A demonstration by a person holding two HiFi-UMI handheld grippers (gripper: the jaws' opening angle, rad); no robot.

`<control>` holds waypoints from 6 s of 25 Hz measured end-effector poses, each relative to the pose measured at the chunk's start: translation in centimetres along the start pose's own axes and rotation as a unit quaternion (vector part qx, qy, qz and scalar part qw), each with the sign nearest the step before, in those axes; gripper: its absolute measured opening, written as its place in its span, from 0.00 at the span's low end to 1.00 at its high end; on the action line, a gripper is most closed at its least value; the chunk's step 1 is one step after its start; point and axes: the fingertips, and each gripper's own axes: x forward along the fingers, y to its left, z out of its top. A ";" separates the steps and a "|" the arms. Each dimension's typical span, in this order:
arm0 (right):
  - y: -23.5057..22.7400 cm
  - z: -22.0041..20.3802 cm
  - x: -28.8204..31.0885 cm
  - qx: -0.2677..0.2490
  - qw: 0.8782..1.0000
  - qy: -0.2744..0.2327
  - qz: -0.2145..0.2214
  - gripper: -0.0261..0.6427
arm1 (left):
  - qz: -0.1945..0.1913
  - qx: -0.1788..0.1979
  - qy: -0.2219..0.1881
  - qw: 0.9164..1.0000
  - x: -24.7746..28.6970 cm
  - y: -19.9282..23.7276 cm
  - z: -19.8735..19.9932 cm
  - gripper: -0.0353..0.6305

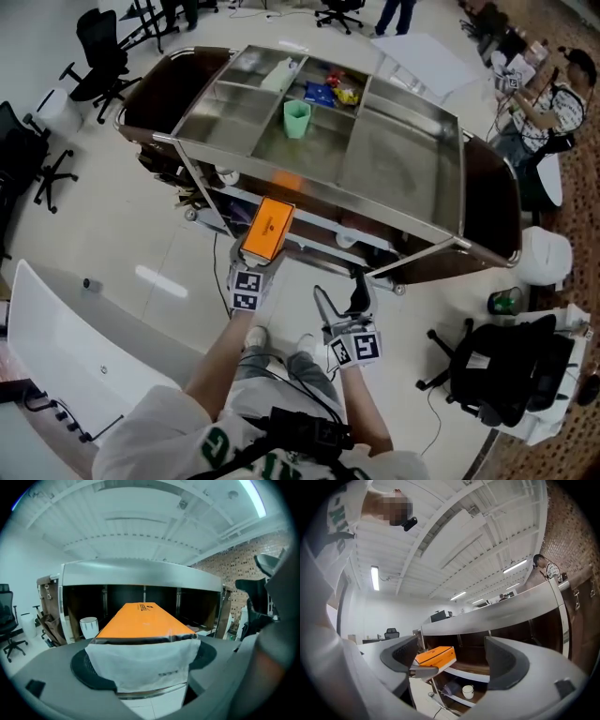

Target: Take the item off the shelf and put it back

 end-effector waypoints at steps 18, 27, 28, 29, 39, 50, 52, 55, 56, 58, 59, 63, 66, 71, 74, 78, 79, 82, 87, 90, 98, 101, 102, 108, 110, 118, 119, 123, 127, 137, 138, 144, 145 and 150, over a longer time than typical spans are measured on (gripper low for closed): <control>2.0 4.2 0.7 0.019 0.998 -0.053 0.029 0.74 | -0.003 -0.011 -0.077 0.997 -16.0 -2.2 4.7 0.68; 1.7 5.2 0.6 0.018 0.998 -0.065 0.015 0.74 | 0.008 -0.026 -0.121 0.992 -16.8 -1.3 6.5 0.68; 1.5 5.3 0.5 0.019 0.997 -0.067 0.011 0.74 | 0.008 -0.024 -0.123 0.992 -16.8 -1.2 6.8 0.68; 1.3 5.5 0.3 0.020 0.997 -0.070 0.008 0.74 | 0.008 -0.022 -0.125 0.992 -16.8 -1.2 7.0 0.68; -0.2 6.3 -0.6 0.025 0.996 -0.084 -0.011 0.74 | 0.008 -0.015 -0.147 0.989 -16.8 -1.0 8.7 0.68; 0.0 5.7 -1.1 0.024 0.997 -0.076 -0.007 0.74 | 0.008 -0.006 -0.119 0.993 -17.7 -1.3 7.0 0.68; -0.1 5.2 -1.4 0.021 0.997 -0.069 -0.008 0.74 | 0.008 0.002 -0.114 0.993 -17.8 -1.3 6.4 0.68; -0.7 4.4 -1.8 0.022 0.998 -0.056 -0.015 0.74 | 0.010 -0.003 -0.100 0.995 -17.5 -1.4 5.4 0.68; -0.8 4.1 -1.9 0.024 0.998 -0.051 -0.017 0.74 | 0.009 -0.007 -0.093 0.996 -17.4 -1.6 5.0 0.68; -1.2 3.5 -2.1 0.025 0.999 -0.043 -0.020 0.74 | 0.002 -0.010 -0.078 0.997 -16.9 -2.3 4.2 0.68; -1.4 3.2 -2.1 0.026 0.999 -0.038 -0.022 0.74 | -0.003 -0.009 -0.071 0.997 -16.5 -2.7 3.8 0.68; -2.7 2.1 -2.0 0.027 0.999 -0.023 -0.030 0.74 | -0.020 0.000 -0.042 0.999 -14.3 -4.2 1.6 0.68; -3.7 0.8 -2.0 0.028 0.999 -0.010 -0.037 0.74 | -0.026 -0.003 -0.014 1.000 -12.6 -5.1 -0.9 0.68; -5.9 -2.9 -1.5 0.029 0.999 0.010 -0.039 0.74 | -0.030 -0.001 0.008 1.000 -7.7 -6.0 -5.0 0.68; -7.2 -5.9 -1.6 0.030 0.999 0.021 -0.036 0.74 | -0.030 -0.004 0.016 0.999 -4.8 -6.8 -7.6 0.68; -9.1 -9.6 -1.1 0.033 0.998 0.017 -0.043 0.74 | -0.037 -0.003 0.014 0.999 -1.2 -7.6 -10.7 0.68; -9.5 -10.6 -1.0 0.034 0.998 0.016 -0.044 0.74 | -0.039 -0.003 0.014 0.999 -0.2 -7.8 -11.6 0.68; -10.5 -14.3 -0.9 0.030 0.999 0.017 -0.042 0.74 | -0.044 -0.004 0.013 0.999 2.5 -8.3 -14.7 0.69; -12.6 -20.0 0.4 0.030 0.998 0.007 -0.047 0.74 | -0.049 0.000 0.016 0.999 7.7 -8.0 -20.5 0.69; -13.5 -22.4 0.7 0.017 0.999 -0.001 -0.047 0.74 | -0.044 0.007 0.019 0.999 11.1 -7.8 -23.7 0.69; -15.4 -27.2 0.4 -0.010 0.999 -0.003 -0.045 0.74 | -0.025 -0.002 0.027 0.999 24.0 -7.3 -28.5 0.69; -15.9 -27.5 -0.3 -0.022 0.998 -0.004 -0.051 0.74 | -0.018 -0.006 0.025 0.999 28.5 -7.0 -28.2 0.69; -16.1 -27.6 -0.6 -0.024 0.998 -0.005 -0.055 0.74 | -0.013 -0.008 0.025 1.000 29.8 -6.9 -28.0 0.69; -16.9 -28.2 -2.5 -0.026 0.997 0.001 -0.069 0.74 | 0.023 -0.040 0.046 0.998 34.7 -5.8 -29.2 0.69; -17.1 -28.4 -3.0 -0.028 0.997 0.009 -0.072 0.74 | 0.029 -0.041 0.068 0.996 35.5 -6.0 -31.2 0.72; -18.0 -23.4 -4.7 -0.008 0.993 0.034 -0.111 0.74 | -0.006 -0.021 0.116 0.993 28.8 -7.8 -29.2 0.84; -17.6 -21.8 -4.6 -0.004 0.994 0.034 -0.108 0.74 | -0.015 -0.021 0.117 0.993 26.7 -8.3 -28.1 0.84; -15.4 -14.4 -4.0 0.009 0.995 0.028 -0.092 0.74 | -0.069 0.009 0.094 0.993 17.9 -10.9 -20.5 0.84; -12.2 -7.3 -3.6 0.007 0.998 0.014 -0.069 0.74 | -0.103 0.003 0.036 0.994 9.2 -11.7 -10.3 0.84; -6.1 5.5 -4.9 -0.011 0.999 -0.034 -0.034 0.73 | -0.041 -0.019 -0.127 0.991 -9.7 -7.6 9.9 0.82; -6.0 6.4 -5.0 -0.014 0.999 -0.041 -0.034 0.73 | -0.034 -0.017 -0.141 0.989 -10.6 -7.0 11.3 0.82; -5.3 9.0 -6.0 -0.021 0.997 -0.061 -0.046 0.72 | -0.031 0.065 -0.189 0.979 -14.7 -7.3 17.3 0.82; -4.9 9.1 -6.2 -0.022 0.997 -0.062 -0.043 0.72 | -0.030 0.069 -0.188 0.979 -15.3 -7.8 17.8 0.82; -3.7 10.6 -5.5 -0.034 0.996 -0.074 -0.028 0.72 | -0.031 0.047 -0.194 0.979 -16.1 -8.9 17.8 0.82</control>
